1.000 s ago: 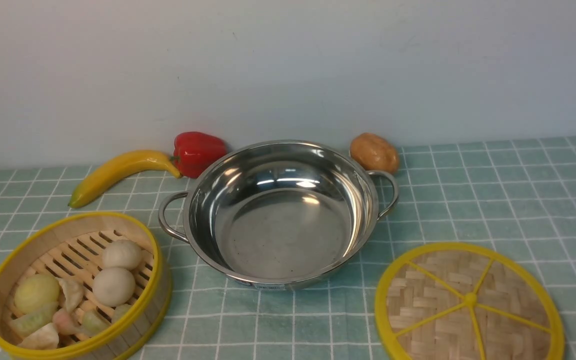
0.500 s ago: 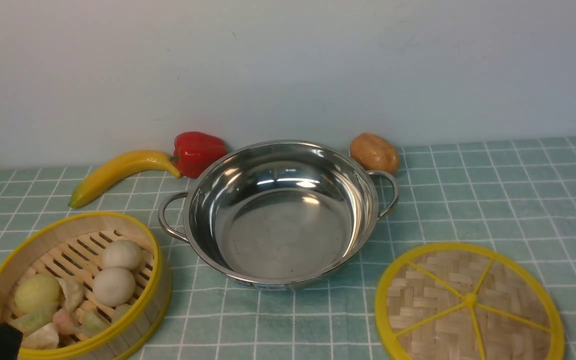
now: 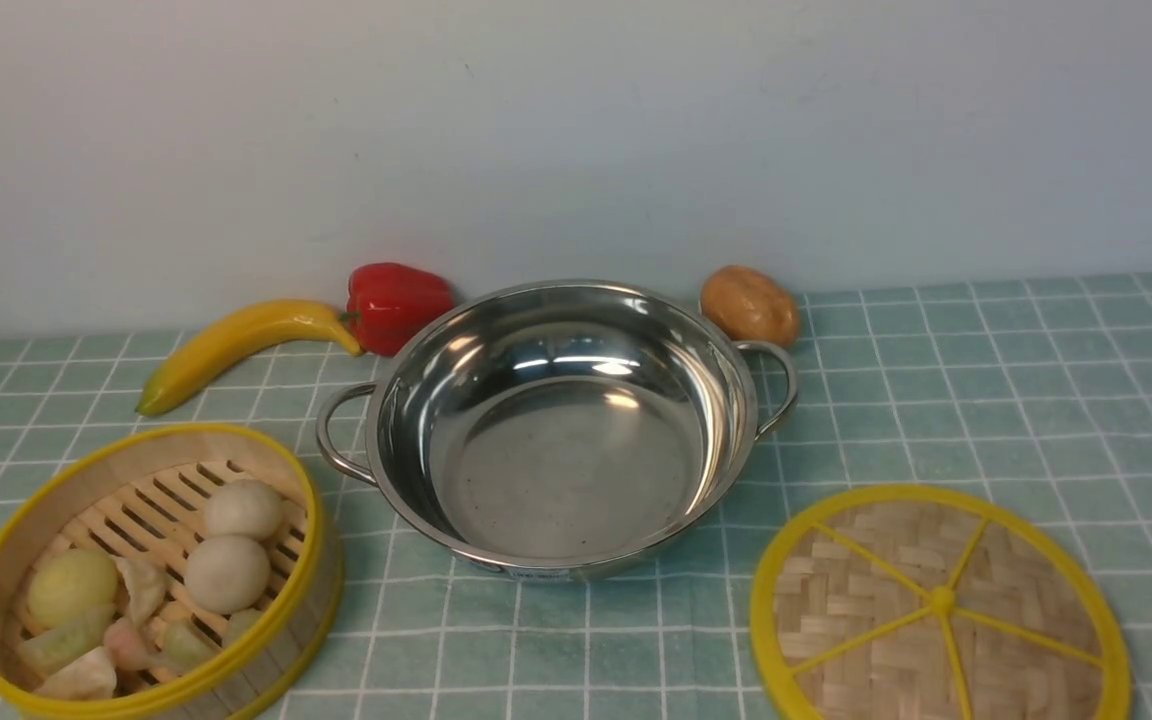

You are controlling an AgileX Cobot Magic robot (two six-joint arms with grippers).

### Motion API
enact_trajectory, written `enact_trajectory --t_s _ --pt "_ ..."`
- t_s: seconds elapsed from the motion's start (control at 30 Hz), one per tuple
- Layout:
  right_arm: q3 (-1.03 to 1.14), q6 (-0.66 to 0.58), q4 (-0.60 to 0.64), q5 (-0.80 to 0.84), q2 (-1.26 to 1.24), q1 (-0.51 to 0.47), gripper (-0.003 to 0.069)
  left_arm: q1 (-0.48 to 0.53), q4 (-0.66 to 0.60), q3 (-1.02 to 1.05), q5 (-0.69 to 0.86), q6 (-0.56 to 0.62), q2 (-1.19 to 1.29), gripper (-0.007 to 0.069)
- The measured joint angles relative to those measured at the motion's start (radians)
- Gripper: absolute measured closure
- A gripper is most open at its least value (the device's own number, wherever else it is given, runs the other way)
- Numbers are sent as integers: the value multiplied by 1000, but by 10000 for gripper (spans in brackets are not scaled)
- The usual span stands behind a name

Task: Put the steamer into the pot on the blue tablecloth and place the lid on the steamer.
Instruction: 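Grasp the rim of the steamer basket holding the buns with the left gripper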

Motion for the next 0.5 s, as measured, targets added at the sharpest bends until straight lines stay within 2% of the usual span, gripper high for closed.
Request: enact_trajectory --t_s 0.03,0.07,0.13,0.23,0.27,0.3,0.33,0.37,0.4,0.43,0.47,0.5 --pt "-41 -1 -13 -105 -1 0 419 -1 50 -45 -65 1 0 382" --pt "-50 -5 -21 -125 -1 0 419 -1 61 -54 -79 2 0 382" --pt "-193 -100 -98 -337 25 0 419 -1 218 -196 -210 71 21 382" --pt "-326 -221 -181 -371 74 0 419 -1 316 -329 -207 173 56 382" --pt "-459 -329 -282 -288 133 0 419 -1 364 -478 -105 310 99 382" --pt "-489 -339 -294 -255 140 0 419 -1 369 -493 -71 326 110 382" --pt "-552 -381 -358 -173 180 0 419 -1 378 -552 9 387 135 382" --pt "-676 -409 -451 28 254 0 419 -1 389 -678 213 517 191 382" --pt "-692 -409 -451 56 264 0 419 -1 389 -691 213 529 199 382" --pt "-750 -411 -495 172 306 0 419 -1 393 -743 331 572 232 382" --pt "-860 -398 -533 440 398 0 419 -1 409 -836 486 620 301 382" --pt "-930 -385 -545 588 470 0 419 -1 433 -887 606 625 355 382"
